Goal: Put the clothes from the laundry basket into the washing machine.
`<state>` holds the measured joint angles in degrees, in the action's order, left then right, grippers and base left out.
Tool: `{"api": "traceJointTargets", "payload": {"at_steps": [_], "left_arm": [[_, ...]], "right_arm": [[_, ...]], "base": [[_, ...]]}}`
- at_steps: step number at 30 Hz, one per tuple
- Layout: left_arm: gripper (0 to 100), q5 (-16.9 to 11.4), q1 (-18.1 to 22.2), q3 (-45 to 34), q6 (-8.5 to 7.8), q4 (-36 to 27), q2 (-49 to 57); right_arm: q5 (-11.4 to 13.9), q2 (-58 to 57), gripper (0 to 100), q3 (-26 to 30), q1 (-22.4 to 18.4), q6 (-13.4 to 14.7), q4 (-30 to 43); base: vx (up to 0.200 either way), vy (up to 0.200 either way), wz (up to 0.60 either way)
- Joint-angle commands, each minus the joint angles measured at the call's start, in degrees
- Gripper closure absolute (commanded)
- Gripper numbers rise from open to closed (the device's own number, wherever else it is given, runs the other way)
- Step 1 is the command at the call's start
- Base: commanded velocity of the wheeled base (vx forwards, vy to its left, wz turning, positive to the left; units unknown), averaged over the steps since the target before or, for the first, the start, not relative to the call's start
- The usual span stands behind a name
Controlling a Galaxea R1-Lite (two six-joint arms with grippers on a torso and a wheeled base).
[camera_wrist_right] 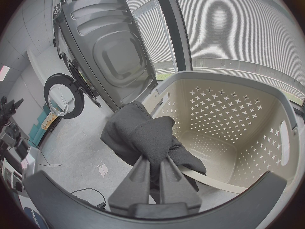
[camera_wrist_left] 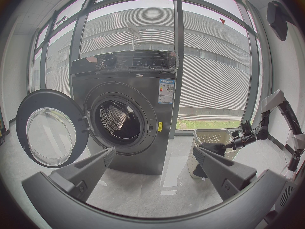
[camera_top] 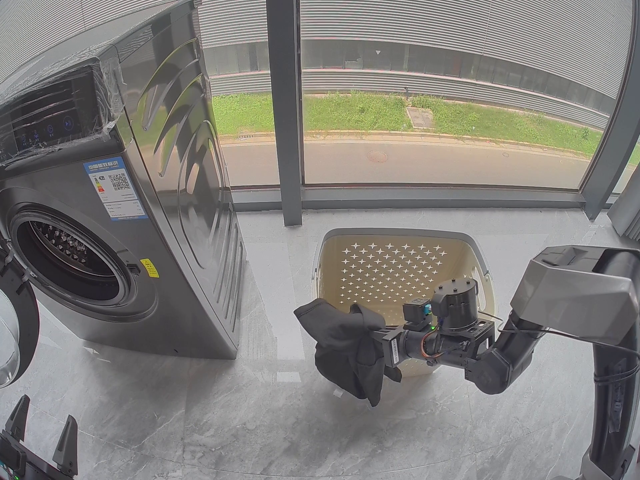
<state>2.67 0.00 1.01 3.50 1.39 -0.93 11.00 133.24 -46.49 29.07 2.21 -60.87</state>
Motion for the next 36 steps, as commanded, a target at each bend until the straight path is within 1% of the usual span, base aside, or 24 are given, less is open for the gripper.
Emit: {"api": "traceJointTargets", "payload": {"at_steps": [1,3,5,6,8,11,13,14,15,16,19,22,23,24,27,29,34,36], "left_arm": [[0,0.05,0.0,-0.92,-0.07,0.02,0.93],[0,0.14,0.0,-0.92,-0.07,0.02,0.93],[0,0.14,0.0,-0.92,-0.07,0.02,0.93],[0,0.14,0.0,-0.92,-0.07,0.02,0.93],[0,0.14,0.0,-0.92,-0.16,0.02,0.93],[0,0.14,0.0,-0.92,-0.16,0.02,0.93],[0,0.14,0.0,-0.92,-0.16,0.02,0.93],[0,0.14,0.0,-0.92,-0.16,0.02,0.93],[0,0.14,0.0,-0.92,-0.16,0.02,0.93],[0,0.14,0.0,-0.92,-0.33,0.02,0.93],[0,0.14,0.0,-0.92,-0.25,0.02,0.93],[0,0.05,0.0,-0.92,-0.16,0.02,0.93],[0,0.05,0.09,-0.92,-0.16,0.02,0.93],[0,0.14,0.0,-0.92,-0.25,0.02,0.93],[0,0.14,0.0,-0.92,-0.25,0.02,0.93],[0,0.14,0.09,-0.92,-0.25,0.02,0.93],[0,0.05,0.09,-0.92,-0.16,0.02,0.93],[0,0.14,0.09,-0.92,-0.25,0.02,0.93]], "right_arm": [[-0.01,-8.88,100,4.31,0.11,0.25,-0.22],[-0.45,-14.5,100,6.68,0.02,0.43,-0.22],[-1.77,-17.49,100,7.74,0.11,0.43,-0.22],[-3.88,-22.41,100,8.97,0.63,1.48,-0.04],[-5.81,-28.39,100,10.99,0.98,3.59,0.05],[-7.74,-34.28,100,13.45,2.04,4.74,0.22],[-9.06,-38.23,100,15.29,2.83,4.91,-0.13],[-9.06,-38.23,100,15.29,2.83,4.91,-0.13],[-9.68,-40.17,100,16.52,3.18,5.35,-0.22],[-10.2,-43.07,100,18.46,3.53,6.41,-0.22],[-10.29,-48.69,100,22.68,3.27,7.9,0.05],[-9.5,-55.02,100,27.07,2.74,8.6,1.01],[-9.33,-56.08,100,27.6,2.57,8.96,1.1],[-8.89,-57.31,100,27.6,2.21,9.04,1.1],[-8.89,-57.48,100,25.49,0.63,8.69,0.93],[-8.8,-57.39,100,24.79,0.54,8.69,1.01],[-8.71,-55.46,100,27.16,0.72,8.52,0.14],[-8.71,-54.58,100,27.16,0.28,8.52,-0.04]], "base": [[0.0,0.0,0.0],[0.0,0.0,0.0],[0.0,0.0,0.0],[0.0,0.0,0.0],[0.0,0.0,0.0],[0.0,0.0,0.0],[0.0,0.0,0.0],[0.0,0.0,0.0],[0.0,0.0,0.0],[0.0,0.0,0.0],[0.0,0.0,0.0],[0.0,0.0,0.0],[0.0,0.0,0.0],[0.0,0.0,0.0],[0.0,0.0,0.0],[0.0,0.0,0.0],[0.0,0.0,0.0],[0.0,0.0,0.0]]}}
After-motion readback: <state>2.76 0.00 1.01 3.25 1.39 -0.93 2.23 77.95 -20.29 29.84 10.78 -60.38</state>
